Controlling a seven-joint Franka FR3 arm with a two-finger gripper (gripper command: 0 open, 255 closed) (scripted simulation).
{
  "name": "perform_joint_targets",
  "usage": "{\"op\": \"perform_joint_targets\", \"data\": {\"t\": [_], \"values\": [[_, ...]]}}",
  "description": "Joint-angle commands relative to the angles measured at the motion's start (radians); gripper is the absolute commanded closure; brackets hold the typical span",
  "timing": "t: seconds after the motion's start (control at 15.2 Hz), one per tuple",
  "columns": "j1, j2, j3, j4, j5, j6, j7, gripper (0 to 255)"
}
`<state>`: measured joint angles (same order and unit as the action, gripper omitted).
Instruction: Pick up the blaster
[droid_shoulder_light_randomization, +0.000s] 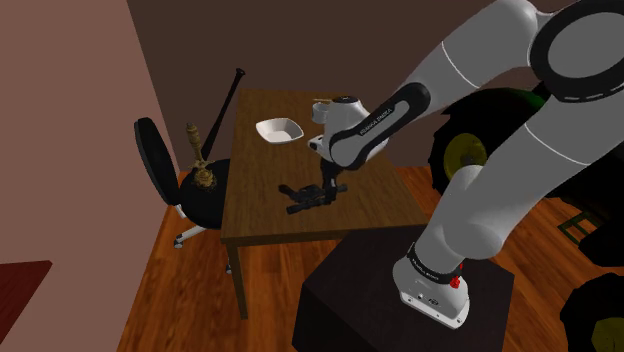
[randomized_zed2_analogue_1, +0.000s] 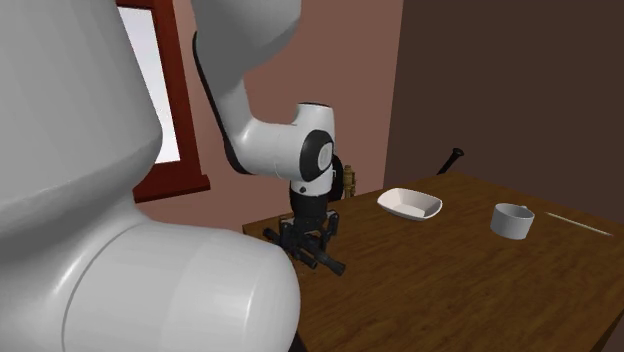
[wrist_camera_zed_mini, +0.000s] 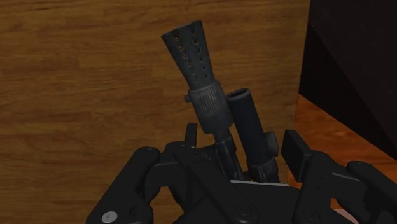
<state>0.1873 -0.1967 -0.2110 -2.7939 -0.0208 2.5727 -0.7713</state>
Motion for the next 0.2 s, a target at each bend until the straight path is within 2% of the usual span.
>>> {"op": "perform_joint_targets", "data": {"t": [0.0, 0.13], "values": [[-0.006, -0.039, 0.003, 0.004, -0.012, -0.043, 0.009, 255], [-0.006, -0.042, 0.004, 0.004, -0.013, -0.046, 0.01, 255]]}}
